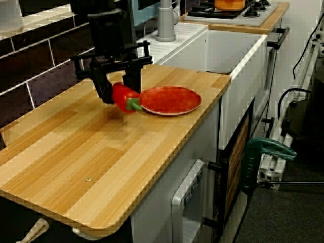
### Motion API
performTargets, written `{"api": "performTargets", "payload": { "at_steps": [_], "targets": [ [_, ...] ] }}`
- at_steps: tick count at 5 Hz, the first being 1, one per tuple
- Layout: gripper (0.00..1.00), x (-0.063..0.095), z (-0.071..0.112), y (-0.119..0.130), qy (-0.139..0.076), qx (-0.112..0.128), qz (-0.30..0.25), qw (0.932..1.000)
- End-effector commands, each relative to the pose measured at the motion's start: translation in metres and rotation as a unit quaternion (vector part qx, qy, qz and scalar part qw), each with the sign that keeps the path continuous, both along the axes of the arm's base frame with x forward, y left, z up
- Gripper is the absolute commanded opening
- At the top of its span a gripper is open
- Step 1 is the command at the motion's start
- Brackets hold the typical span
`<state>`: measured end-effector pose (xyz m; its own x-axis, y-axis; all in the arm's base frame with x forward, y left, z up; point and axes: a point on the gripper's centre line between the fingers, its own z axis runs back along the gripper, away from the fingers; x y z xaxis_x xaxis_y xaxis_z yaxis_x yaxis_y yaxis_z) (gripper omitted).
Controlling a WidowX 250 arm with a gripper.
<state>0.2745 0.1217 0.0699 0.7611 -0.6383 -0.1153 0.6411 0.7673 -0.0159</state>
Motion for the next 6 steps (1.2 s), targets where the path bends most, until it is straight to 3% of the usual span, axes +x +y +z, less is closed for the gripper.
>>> {"api": "performTargets", "payload": {
  "at_steps": [1, 2, 3, 4, 5, 6],
  "targets": [
    [0.0, -0.008, 0.023, -0.022, -0.028, 0.04, -0.159, 0.9861],
    [0.0, -0.019, 0.024, -0.032, -0.033, 0.022, -0.212, 0.9765],
    [0.0, -0.025, 0.024, -0.039, -0.029, -0.008, -0.269, 0.9627],
    [0.0, -0.029, 0.023, -0.046, -0.029, 0.001, -0.313, 0.9494],
    [0.0, -0.034, 0.017, -0.057, -0.025, 0.009, -0.335, 0.9418],
    [0.0, -0.035, 0.009, -0.068, -0.022, 0.016, -0.342, 0.9394]
  ]
}}
